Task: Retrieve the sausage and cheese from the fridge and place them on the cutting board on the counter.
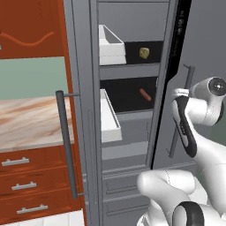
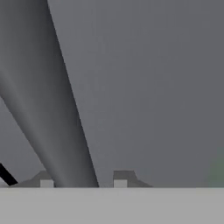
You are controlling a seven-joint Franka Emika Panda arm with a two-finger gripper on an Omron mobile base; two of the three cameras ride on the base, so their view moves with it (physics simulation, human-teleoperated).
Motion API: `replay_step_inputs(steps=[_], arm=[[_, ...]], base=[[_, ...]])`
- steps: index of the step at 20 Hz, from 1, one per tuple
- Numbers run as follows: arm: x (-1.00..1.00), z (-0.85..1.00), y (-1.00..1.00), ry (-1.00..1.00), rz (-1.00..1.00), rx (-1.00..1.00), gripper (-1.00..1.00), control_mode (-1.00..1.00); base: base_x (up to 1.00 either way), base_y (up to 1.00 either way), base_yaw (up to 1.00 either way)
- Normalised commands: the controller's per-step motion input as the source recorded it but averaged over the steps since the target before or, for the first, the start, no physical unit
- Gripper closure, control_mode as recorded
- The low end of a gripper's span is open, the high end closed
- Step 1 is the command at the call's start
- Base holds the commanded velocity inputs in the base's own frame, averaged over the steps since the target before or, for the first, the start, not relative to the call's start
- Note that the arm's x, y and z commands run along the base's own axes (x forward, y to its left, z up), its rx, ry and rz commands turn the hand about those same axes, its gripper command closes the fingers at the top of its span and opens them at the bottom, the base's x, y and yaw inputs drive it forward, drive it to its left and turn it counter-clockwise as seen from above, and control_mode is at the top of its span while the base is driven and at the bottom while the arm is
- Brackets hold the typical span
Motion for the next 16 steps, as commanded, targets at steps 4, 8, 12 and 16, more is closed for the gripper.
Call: replay_step_inputs(steps=[4,8,12,16], arm=[[-0.38,0.00,-0.38,0.00,0.00,0.07,1.00,-1.00],[-0.50,0.01,-0.45,0.00,0.00,0.10,1.00,-1.00],[-0.51,0.02,-0.48,0.00,0.00,0.09,1.00,-1.00],[-0.45,0.00,-0.51,0.00,0.00,0.06,1.00,-1.00]], base=[[0.00,0.00,0.00],[0.00,0.00,0.00],[0.00,0.00,0.00],[0.00,0.00,0.00]])
